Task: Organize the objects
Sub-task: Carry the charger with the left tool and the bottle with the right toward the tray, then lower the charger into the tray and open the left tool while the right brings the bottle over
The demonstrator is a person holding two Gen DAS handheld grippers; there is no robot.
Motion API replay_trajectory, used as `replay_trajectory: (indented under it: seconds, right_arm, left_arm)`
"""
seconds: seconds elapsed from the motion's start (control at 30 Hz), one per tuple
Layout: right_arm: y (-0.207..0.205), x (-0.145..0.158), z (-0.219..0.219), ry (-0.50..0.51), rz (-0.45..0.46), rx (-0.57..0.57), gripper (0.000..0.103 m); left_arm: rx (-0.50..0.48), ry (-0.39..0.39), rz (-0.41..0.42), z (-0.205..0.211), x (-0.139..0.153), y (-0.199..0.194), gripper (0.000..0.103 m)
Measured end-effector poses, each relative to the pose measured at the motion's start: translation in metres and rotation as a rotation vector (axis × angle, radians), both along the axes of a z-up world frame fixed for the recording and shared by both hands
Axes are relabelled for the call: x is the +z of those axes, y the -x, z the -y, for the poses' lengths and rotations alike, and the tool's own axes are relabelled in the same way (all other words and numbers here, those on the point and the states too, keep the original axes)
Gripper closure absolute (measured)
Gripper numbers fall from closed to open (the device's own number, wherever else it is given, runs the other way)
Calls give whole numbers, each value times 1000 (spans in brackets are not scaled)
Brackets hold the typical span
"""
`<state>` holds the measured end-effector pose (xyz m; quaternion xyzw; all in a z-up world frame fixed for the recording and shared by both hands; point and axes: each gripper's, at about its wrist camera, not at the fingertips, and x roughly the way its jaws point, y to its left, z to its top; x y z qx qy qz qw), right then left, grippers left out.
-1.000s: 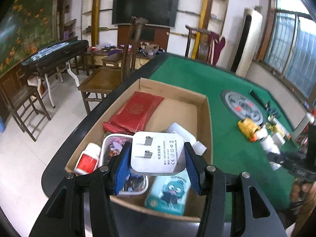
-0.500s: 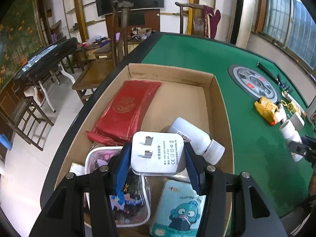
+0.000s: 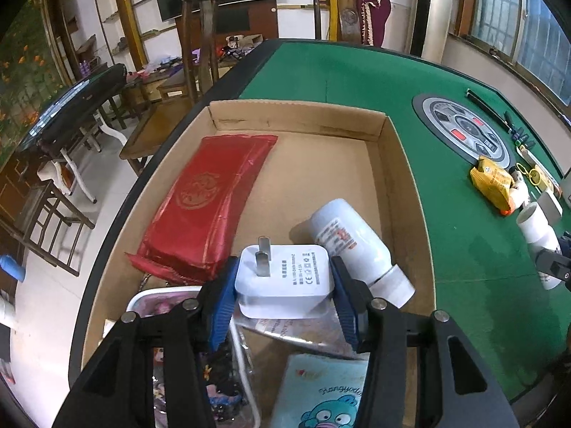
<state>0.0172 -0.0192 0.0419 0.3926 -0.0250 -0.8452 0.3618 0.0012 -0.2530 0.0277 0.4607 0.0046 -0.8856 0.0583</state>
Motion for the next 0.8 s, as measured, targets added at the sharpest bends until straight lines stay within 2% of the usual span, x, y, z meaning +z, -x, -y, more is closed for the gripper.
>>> replay_trajectory:
  seconds: [0.47, 0.8]
  right_arm:
    - [6, 6, 6, -5, -9, 4, 66]
    - [42, 33, 67, -9, -31, 93, 66]
  left_arm:
    - [-55, -1, -5, -15, -4, 6, 54]
    - [-82, -10, -3, -14, -6, 4, 54]
